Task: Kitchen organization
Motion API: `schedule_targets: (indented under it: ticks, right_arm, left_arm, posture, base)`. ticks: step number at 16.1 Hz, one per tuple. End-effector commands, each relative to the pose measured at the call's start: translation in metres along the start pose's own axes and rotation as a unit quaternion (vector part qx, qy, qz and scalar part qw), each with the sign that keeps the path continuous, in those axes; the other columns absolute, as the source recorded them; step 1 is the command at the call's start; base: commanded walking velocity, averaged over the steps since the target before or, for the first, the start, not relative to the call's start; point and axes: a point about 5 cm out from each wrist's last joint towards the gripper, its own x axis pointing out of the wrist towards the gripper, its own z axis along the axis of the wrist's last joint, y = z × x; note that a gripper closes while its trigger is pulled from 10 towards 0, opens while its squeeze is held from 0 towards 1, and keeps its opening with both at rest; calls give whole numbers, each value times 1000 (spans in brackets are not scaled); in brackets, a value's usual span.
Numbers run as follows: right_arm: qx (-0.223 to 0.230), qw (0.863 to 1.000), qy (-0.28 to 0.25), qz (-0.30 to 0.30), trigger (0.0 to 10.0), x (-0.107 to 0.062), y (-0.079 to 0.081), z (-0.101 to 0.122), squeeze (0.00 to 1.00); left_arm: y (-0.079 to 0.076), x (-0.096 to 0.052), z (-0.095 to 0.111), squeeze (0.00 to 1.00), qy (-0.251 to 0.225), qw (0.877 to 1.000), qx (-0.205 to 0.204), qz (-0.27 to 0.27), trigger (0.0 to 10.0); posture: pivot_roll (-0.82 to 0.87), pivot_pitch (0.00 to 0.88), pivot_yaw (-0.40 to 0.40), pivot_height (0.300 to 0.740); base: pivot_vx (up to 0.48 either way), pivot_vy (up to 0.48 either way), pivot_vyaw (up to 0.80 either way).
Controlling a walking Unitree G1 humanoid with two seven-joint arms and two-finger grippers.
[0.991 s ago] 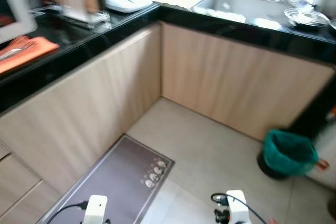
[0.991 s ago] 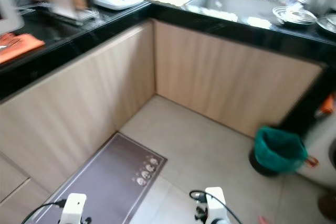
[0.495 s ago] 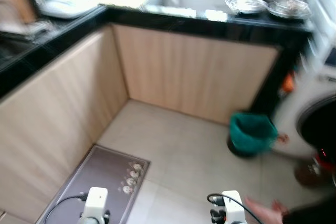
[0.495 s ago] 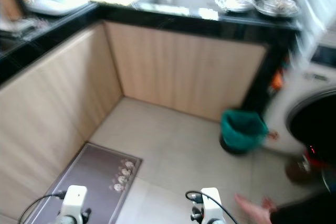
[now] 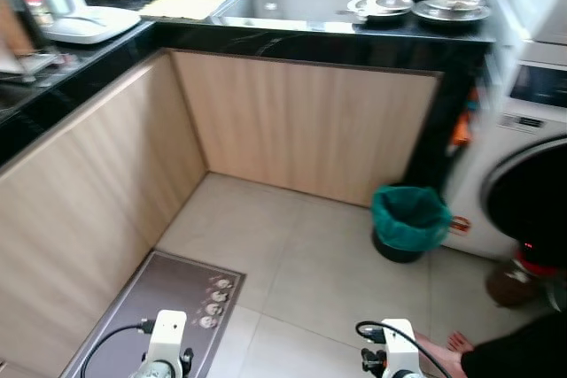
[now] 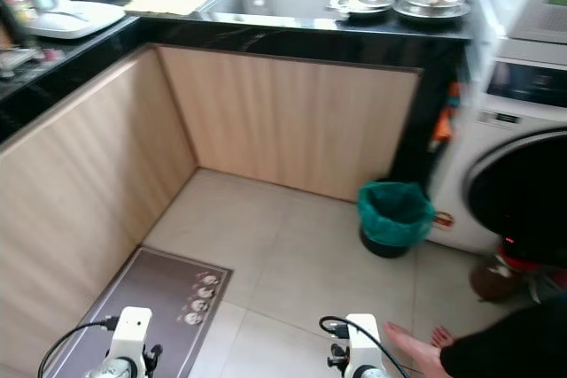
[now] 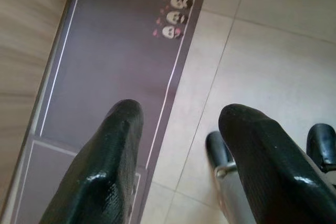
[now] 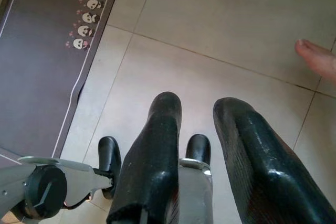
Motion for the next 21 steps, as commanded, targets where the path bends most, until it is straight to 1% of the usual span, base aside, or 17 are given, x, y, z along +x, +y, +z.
schedule_targets:
  ticks: [1,3,6,10,14,15,21]
  right_arm:
    - [9,1000,-3,-4,10000,0,0,1,0]
    - [16,1000,-7,-7,10000,0,0,1,0]
    - [12,1000,-5,-9,10000,0,-1,1,0]
    - [2,1000,2,-11,10000,0,-3,1,0]
    - [4,1000,0,-11,10000,-1,-4,0,0]
    - [-1,1000,2,-10,10000,-1,-4,0,0]
    - [0,1000,3,-9,10000,-1,-3,-3,0]
  left_arm:
    - [1,-1,-3,0,5,1000,-3,-3,10000]
    - [2,-1,-5,0,10,1000,-2,-1,10000]
    - [3,-2,-9,0,17,1000,-1,-3,10000]
    - [1,-2,-12,0,22,1000,0,-4,10000]
    - [-1,-3,-15,0,26,1000,0,-6,10000]
    - [-2,-3,-16,0,28,1000,6,-12,10000]
    - [-1,-3,-17,0,28,999,11,-11,10000]
  posture:
    - [-145,0,70,740]
    - [-151,0,71,740]
    - [-161,0,73,740]
    - [-165,0,70,740]
    - [-169,0,71,740]
    - [-170,0,76,740]
    - [-177,0,88,740]
  base:
    - [262,0,0]
    - [309,0,0]
    - [329,0,0]
    - [357,0,0]
    - [366,0,0]
    - [364,0,0]
    - [368,0,0]
